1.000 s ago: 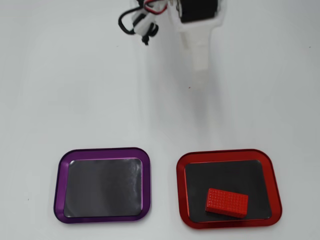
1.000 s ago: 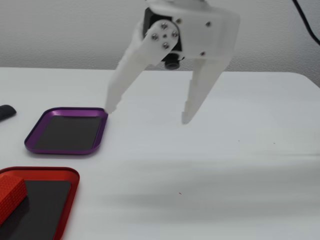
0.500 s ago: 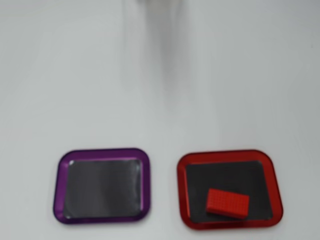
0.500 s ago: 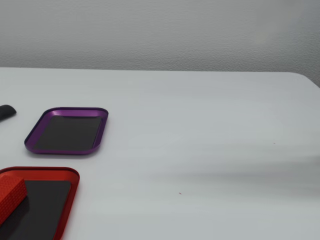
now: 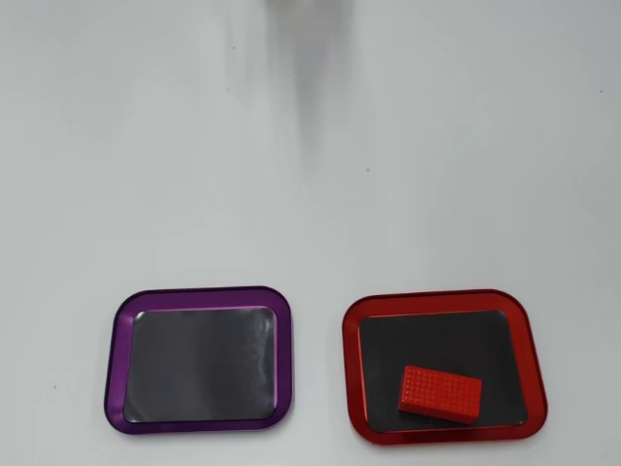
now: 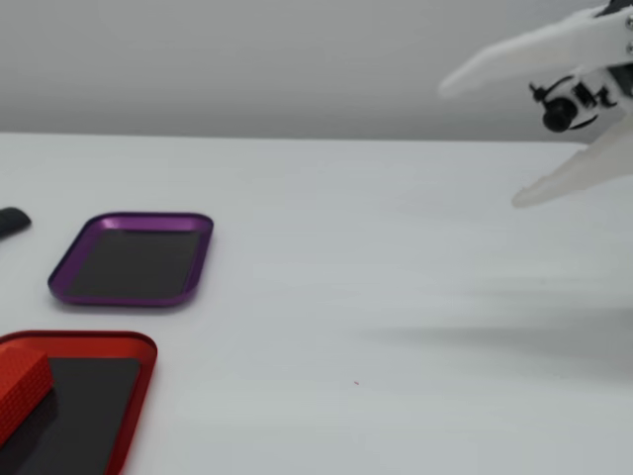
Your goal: Grasp a red block and put it in the left red dish.
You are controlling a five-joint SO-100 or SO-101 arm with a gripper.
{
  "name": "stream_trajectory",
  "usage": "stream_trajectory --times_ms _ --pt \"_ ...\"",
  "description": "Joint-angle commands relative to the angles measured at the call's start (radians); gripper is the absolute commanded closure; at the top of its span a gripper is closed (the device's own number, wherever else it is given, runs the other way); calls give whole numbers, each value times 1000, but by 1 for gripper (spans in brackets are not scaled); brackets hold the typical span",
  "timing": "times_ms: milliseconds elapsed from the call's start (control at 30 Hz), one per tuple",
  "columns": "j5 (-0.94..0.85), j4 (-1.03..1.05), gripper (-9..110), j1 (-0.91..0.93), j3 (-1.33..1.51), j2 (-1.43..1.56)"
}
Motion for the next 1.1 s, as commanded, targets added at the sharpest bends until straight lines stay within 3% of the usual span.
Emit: stream_trajectory --times_ms 0,400,667,1067 --pt "3 -14 76 3 55 77" --pt "15 -14 101 0 219 112" --pt "15 -77 102 -3 460 117" --pt "15 -78 102 -2 460 117"
